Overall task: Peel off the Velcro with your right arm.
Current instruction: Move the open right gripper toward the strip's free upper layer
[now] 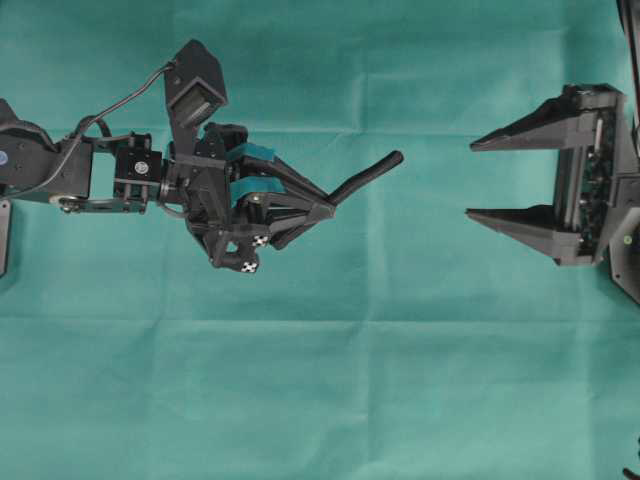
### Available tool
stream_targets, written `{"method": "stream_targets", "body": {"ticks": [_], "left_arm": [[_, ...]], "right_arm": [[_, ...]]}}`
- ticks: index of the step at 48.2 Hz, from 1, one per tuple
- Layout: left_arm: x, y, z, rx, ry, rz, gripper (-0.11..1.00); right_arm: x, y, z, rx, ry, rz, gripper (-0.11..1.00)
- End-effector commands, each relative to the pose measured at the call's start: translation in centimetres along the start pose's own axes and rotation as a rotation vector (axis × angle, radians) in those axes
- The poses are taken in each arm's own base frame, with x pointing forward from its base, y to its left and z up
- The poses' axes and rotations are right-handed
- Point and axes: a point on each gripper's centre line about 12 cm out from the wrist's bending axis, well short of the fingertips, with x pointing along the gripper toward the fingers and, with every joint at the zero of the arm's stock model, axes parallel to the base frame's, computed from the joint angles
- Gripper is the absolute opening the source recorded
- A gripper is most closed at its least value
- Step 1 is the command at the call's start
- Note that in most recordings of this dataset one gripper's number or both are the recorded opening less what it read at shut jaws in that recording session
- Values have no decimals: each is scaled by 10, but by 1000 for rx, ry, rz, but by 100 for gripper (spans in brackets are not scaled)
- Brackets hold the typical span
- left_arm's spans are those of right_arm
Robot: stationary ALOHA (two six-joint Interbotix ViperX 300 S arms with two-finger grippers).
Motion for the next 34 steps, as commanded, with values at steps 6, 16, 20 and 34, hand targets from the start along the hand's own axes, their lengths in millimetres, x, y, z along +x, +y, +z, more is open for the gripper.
{"method": "stream_targets", "body": {"ticks": [6, 16, 20, 34], "left_arm": [[-6, -9, 11, 1, -37, -31, 10], [-6, -9, 10, 1, -35, -30, 10], [-6, -10, 10, 1, -36, -32, 10], [-6, -10, 10, 1, -34, -32, 10]], "right_arm": [[13, -6, 5, 1, -24, -10, 67], [26, -5, 1, -8, -18, 0, 67], [31, -5, -1, -9, -16, 4, 67], [43, -4, -4, -6, -16, 13, 67]]}}
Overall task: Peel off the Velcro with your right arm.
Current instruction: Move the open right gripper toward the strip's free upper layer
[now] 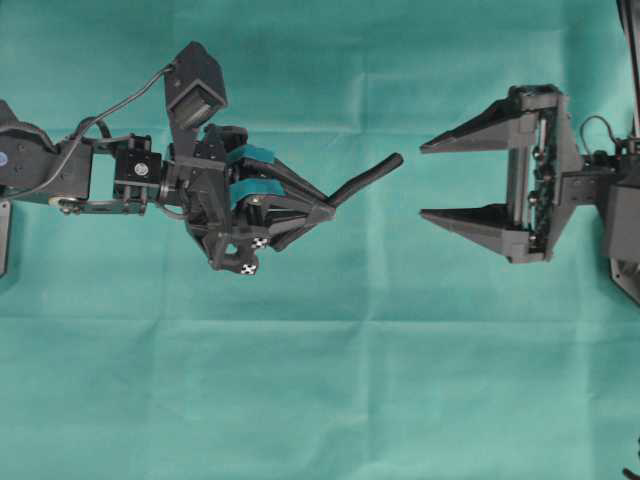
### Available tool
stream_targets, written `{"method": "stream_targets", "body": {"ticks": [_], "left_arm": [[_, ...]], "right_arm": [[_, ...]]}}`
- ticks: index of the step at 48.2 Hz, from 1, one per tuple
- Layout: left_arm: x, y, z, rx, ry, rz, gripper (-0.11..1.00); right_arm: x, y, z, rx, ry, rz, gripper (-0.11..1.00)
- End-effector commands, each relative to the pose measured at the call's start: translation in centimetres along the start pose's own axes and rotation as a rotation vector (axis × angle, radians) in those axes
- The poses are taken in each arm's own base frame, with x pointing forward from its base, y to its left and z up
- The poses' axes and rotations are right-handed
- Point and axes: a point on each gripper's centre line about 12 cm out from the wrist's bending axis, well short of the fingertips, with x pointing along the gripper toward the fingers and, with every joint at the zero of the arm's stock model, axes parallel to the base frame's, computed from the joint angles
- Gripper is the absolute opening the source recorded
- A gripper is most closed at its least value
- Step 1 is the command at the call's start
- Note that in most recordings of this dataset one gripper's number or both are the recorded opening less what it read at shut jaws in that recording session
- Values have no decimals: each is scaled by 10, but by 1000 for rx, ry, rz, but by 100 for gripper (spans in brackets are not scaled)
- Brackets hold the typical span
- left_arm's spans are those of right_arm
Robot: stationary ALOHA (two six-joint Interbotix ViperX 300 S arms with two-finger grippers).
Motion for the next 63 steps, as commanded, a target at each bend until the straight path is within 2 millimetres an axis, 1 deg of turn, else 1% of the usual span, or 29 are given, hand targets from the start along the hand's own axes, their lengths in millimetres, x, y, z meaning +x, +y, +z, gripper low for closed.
{"method": "stream_targets", "body": {"ticks": [1, 12, 63], "left_arm": [[-6, -9, 11, 2, -39, -30, 10], [-6, -9, 11, 4, -39, -30, 10], [-6, -10, 13, 0, -57, -42, 10]], "right_arm": [[5, -6, 7, -2, -26, -15, 67], [10, -5, 5, -12, -27, -9, 67], [19, 0, -3, -11, -40, 3, 67]]}}
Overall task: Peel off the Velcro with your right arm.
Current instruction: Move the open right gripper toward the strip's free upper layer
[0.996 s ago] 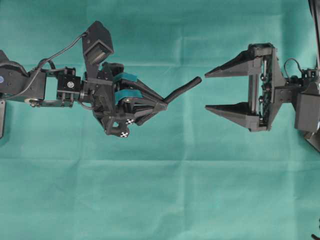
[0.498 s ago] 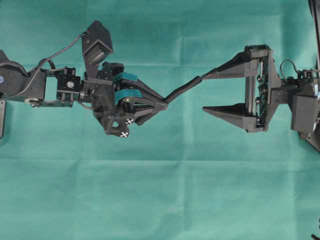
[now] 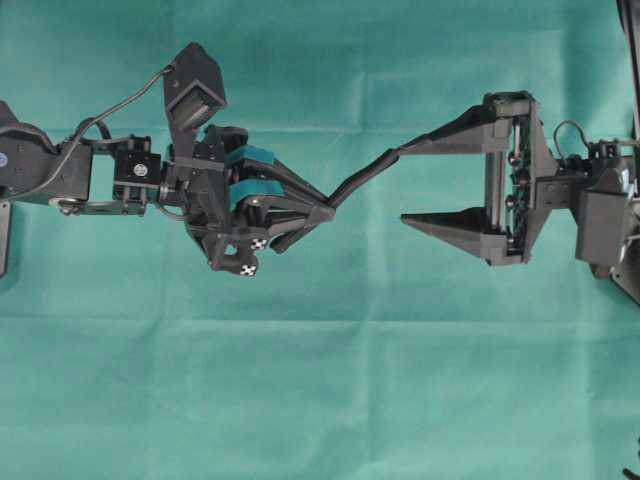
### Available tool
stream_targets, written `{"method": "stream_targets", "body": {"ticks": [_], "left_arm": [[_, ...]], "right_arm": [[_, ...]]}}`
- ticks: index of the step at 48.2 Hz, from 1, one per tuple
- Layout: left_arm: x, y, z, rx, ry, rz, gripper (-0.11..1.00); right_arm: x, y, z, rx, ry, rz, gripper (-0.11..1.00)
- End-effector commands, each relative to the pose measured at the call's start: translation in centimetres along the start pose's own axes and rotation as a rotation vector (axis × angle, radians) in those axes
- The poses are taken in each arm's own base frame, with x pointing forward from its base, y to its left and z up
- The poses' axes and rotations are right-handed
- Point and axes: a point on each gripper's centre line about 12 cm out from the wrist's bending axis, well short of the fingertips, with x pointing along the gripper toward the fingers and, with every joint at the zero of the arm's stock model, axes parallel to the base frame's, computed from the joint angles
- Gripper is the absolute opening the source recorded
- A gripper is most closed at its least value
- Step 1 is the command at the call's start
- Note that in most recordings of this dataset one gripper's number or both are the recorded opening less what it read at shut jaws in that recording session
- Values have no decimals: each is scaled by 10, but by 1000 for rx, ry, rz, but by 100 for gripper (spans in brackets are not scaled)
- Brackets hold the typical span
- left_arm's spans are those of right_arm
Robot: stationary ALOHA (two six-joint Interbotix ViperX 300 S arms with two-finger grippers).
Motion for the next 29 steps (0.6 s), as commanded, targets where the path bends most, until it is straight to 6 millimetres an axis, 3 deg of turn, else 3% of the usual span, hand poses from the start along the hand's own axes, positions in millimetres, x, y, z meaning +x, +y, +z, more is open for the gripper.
{"method": "stream_targets", "body": {"ticks": [1, 29], "left_arm": [[-6, -10, 13, 2, -47, -34, 10], [-6, -9, 15, 0, -55, -36, 10]], "right_arm": [[3, -5, 9, -3, -33, -15, 67], [7, -3, 5, 1, -39, -8, 67]]}}
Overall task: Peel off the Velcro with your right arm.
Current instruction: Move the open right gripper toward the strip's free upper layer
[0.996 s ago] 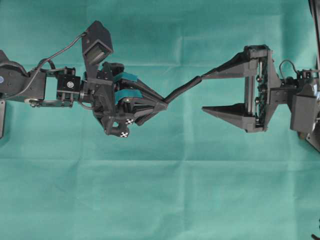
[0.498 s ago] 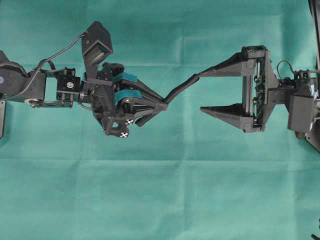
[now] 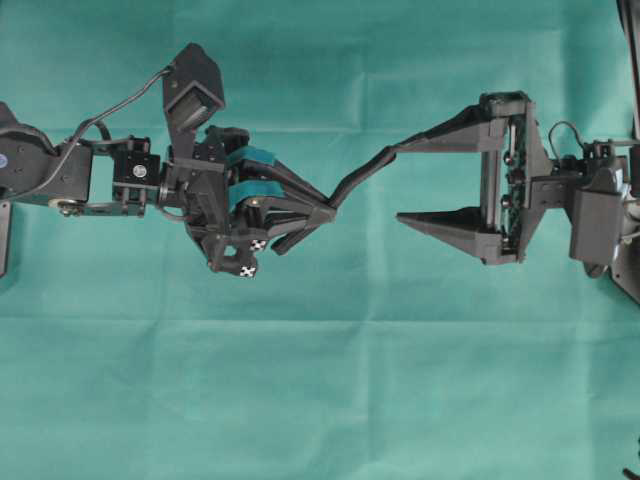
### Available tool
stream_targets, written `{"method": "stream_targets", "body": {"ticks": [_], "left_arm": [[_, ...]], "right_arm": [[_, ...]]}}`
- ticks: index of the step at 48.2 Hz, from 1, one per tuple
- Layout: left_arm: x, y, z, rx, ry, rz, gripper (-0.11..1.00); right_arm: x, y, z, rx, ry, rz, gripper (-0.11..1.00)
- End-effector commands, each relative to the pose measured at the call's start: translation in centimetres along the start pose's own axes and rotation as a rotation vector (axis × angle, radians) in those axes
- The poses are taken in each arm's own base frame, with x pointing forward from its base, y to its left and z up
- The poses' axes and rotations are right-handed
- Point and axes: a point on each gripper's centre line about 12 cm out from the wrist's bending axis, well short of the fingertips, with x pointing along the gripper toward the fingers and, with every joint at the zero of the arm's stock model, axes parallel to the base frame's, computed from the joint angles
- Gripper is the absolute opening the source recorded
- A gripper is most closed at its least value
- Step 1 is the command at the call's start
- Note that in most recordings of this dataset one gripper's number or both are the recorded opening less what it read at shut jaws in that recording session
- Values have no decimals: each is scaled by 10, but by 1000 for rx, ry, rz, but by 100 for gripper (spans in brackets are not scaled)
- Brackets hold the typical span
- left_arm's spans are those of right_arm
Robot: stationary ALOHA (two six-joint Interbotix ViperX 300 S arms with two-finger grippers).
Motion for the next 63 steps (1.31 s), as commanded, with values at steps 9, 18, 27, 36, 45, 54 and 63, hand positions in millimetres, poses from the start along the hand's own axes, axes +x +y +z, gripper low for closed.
{"method": "stream_targets", "body": {"ticks": [9, 18, 27, 36, 45, 54, 63], "left_arm": [[-5, -8, 14, -2, -50, -28, 10], [-5, -8, 16, -3, -57, -31, 10], [-5, -7, 15, -4, -56, -30, 10], [-5, -6, 14, -6, -52, -28, 10], [-4, -7, 14, -7, -53, -28, 10], [-4, -6, 14, -7, -50, -27, 10], [-4, -6, 13, -7, -49, -26, 10]], "right_arm": [[4, -4, 9, -2, -37, -11, 67], [3, -3, 10, -1, -53, -12, 66], [3, -4, 12, -3, -66, -16, 67], [5, -4, 13, -2, -81, -18, 66], [6, -4, 13, -2, -94, -18, 61], [8, -3, 12, -3, -95, -16, 59], [10, -4, 13, -5, -103, -17, 59]]}}
